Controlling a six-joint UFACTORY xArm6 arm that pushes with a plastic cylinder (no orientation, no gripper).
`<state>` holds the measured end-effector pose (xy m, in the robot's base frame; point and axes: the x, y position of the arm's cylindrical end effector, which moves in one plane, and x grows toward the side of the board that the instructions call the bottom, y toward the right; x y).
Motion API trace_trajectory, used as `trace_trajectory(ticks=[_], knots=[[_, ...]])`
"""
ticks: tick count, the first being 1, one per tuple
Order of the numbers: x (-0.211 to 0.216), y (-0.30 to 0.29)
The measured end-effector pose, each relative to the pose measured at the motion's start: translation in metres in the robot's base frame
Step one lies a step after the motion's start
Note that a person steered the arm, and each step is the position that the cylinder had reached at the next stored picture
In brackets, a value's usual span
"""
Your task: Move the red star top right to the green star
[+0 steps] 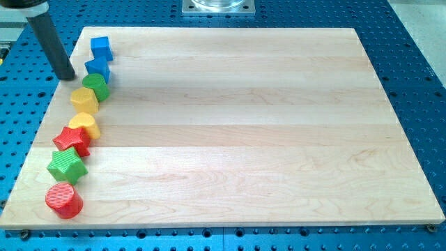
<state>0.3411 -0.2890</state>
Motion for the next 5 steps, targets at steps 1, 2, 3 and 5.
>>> trace_trajectory(ticks=[1,2,3,5], knots=[[0.011,0.000],[0.086,0.000],[0.108,0.000],[0.144,0.015]])
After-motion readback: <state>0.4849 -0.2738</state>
